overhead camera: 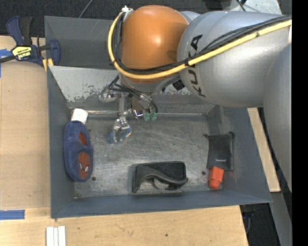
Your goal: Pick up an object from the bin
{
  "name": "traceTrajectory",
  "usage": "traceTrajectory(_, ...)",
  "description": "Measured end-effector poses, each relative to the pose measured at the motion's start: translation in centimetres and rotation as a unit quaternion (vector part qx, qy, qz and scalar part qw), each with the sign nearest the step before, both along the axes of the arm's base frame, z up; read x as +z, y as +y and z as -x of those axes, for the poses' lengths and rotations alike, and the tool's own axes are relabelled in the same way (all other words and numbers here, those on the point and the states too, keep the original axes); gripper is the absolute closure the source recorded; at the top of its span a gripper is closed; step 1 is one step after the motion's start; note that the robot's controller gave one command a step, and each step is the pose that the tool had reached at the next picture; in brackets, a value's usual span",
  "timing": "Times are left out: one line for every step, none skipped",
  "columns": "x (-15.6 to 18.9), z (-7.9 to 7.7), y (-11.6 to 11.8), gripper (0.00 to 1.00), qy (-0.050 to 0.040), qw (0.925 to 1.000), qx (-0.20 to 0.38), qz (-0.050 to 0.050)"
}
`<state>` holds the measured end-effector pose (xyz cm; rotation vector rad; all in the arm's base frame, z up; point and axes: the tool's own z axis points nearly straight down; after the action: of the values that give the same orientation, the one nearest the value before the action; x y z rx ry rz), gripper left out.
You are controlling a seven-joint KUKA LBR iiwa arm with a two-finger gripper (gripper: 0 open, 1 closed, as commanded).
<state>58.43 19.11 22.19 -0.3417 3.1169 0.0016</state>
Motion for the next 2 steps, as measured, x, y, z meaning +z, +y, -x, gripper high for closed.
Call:
traceTrajectory(-14.51,-0.16,-3.78,0.0,0.0052,0.9998,0.017,0.002)
traceTrajectory(-14.01,-0.37,-3.63,1.0,0.0014,0.9999,0.017,0.0)
